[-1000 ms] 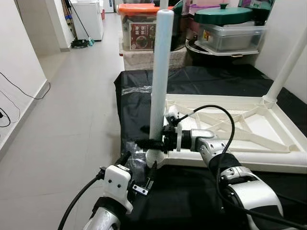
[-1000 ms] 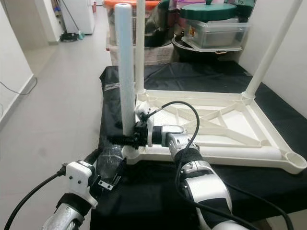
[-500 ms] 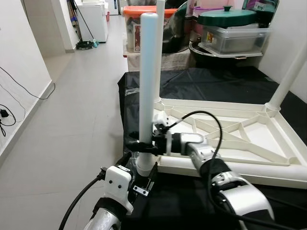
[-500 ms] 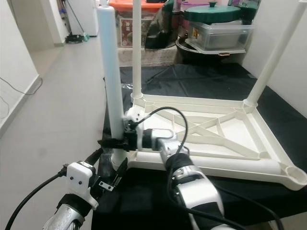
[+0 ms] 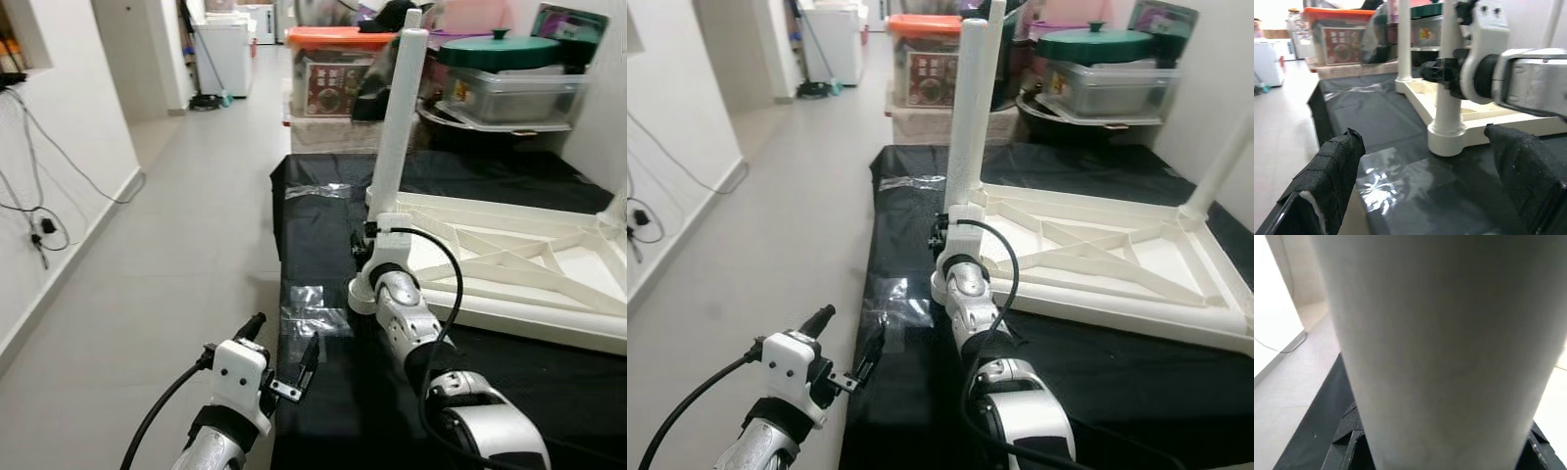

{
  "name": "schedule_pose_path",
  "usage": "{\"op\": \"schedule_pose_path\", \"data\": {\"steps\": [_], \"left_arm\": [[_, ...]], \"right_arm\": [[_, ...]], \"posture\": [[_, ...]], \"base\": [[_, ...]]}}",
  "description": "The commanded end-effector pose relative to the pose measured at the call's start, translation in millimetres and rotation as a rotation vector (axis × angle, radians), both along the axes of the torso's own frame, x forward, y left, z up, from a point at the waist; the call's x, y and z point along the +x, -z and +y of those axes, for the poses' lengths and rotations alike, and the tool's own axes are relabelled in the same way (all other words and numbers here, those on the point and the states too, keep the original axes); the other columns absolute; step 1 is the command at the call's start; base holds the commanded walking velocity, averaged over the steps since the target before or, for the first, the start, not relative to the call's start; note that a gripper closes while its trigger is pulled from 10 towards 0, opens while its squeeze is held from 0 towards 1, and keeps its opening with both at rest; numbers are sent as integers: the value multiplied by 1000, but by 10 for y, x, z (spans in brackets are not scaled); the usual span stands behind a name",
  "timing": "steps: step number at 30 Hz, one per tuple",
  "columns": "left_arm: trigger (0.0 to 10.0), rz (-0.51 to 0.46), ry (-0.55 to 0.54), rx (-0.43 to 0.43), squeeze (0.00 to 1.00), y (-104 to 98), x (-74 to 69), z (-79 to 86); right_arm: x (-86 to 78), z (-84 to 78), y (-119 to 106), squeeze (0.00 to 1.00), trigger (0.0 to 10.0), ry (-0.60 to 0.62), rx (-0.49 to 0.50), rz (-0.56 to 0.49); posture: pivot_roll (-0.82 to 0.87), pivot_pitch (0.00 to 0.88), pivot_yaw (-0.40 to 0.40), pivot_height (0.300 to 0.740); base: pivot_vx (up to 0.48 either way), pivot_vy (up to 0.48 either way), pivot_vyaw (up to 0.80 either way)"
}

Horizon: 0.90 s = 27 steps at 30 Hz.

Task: Building children table

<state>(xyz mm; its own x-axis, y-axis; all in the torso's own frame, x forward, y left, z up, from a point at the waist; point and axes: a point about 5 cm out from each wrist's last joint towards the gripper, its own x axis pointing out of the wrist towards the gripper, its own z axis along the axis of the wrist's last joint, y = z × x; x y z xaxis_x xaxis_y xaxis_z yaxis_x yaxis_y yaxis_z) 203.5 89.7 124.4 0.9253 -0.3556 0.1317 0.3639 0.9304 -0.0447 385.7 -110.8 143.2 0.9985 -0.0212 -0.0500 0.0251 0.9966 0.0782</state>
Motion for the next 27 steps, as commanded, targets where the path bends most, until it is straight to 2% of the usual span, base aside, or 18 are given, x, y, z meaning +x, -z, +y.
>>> {"op": "schedule_pose_path", "data": {"steps": [1,2,3,4,5,8,9,12,13,14,15,16,18,20,21,23,24,27], "left_arm": [[10000,13,0,11,0,30,5,1],[10000,12,0,10,0,30,5,0],[10000,13,0,11,0,31,5,0],[10000,13,0,11,0,31,5,0],[10000,13,0,10,0,29,7,0],[10000,13,0,9,0,27,9,-1],[10000,13,-1,9,0,27,9,-2],[10000,13,-1,8,0,28,8,-3],[10000,13,-1,7,0,29,8,-3],[10000,13,-1,8,0,29,8,-2],[10000,13,0,7,0,29,8,-2],[10000,13,0,7,0,29,8,-2],[10000,12,0,7,0,25,13,-4],[10000,11,-1,8,0,24,15,-4],[10000,11,-1,8,0,24,15,-4],[10000,10,-1,8,0,24,17,-6],[10000,10,-1,8,0,24,17,-6],[10000,8,-1,9,0,21,18,-8]], "right_arm": [[-24,-43,84,0,0,65,73,46],[-20,56,79,0,10000,28,86,52],[-22,138,65,486,10000,-26,124,39],[-24,188,53,486,10000,-62,150,28],[-24,202,41,1000,10000,-72,138,20],[-15,221,12,1000,10000,-110,113,3],[-9,237,-10,0,10000,-154,138,-3],[20,243,-109,0,10000,-330,186,-47],[14,271,-143,0,10000,-441,220,-56],[7,285,-157,0,10000,-499,242,-58],[-15,309,-172,0,10000,-607,228,-66],[-15,309,-172,0,10000,-607,228,-66],[-104,310,-181,0,10000,-927,179,-41],[-175,269,-161,0,10000,-1140,137,19],[-175,269,-161,0,10000,-1140,137,19],[-209,246,-139,0,10000,-1262,89,79],[-209,246,-139,0,10000,-1262,89,79],[-245,254,-123,0,10000,-1361,49,123]], "posture": [[14,0,-25,740],[14,0,-25,740],[14,0,-25,740],[14,0,-25,740],[13,0,-27,740],[14,0,-26,740],[14,0,-26,740],[14,0,-26,740],[14,0,-26,740],[14,0,-26,740],[14,0,-26,740],[14,0,-26,740],[13,0,-27,740],[13,0,-27,740],[13,0,-27,740],[19,0,-32,740],[19,0,-32,740],[29,0,-38,740]], "base": [[0,0,0],[0,0,0],[0,0,0],[0,0,0],[0,0,0],[0,0,0],[0,0,0],[0,0,0],[0,0,0],[0,0,0],[0,0,0],[0,0,0],[0,0,0],[0,0,0],[0,0,0],[0,0,0],[0,0,0],[0,0,0]]}}
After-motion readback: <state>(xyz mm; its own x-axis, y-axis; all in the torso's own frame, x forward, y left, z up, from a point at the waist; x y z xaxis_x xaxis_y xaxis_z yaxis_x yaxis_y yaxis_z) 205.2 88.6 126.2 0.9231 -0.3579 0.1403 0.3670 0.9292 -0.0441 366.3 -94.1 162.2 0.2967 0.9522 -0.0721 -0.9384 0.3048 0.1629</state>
